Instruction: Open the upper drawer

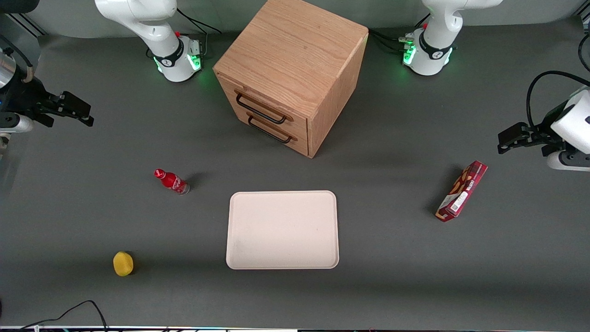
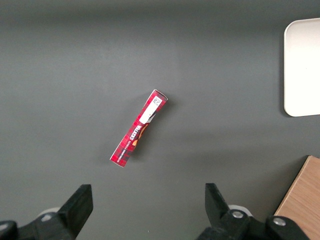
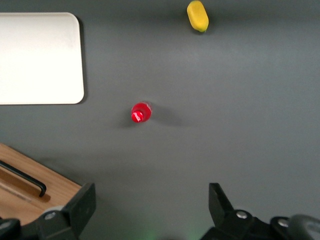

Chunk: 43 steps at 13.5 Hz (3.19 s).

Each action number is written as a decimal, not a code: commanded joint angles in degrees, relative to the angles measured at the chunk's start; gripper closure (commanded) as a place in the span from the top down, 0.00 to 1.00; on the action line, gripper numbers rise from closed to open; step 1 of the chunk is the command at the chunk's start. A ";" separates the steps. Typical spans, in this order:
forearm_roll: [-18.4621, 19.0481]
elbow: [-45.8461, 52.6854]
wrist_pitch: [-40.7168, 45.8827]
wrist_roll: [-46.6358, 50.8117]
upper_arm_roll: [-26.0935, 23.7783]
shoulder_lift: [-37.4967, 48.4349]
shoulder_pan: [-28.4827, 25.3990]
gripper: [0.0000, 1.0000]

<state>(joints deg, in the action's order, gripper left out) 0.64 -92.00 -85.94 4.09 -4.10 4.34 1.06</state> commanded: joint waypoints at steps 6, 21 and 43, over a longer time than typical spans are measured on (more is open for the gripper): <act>-10.29 3.75 6.49 -1.27 -10.47 -0.03 -0.27 1.00; -18.39 3.50 -6.06 -21.22 -26.40 -17.69 -0.97 1.00; -19.61 -18.65 -25.86 -28.78 -30.62 -14.71 -0.71 1.00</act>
<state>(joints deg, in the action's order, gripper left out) -16.67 -108.25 -110.60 -23.43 -34.22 -12.35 -0.17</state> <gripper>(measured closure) 0.000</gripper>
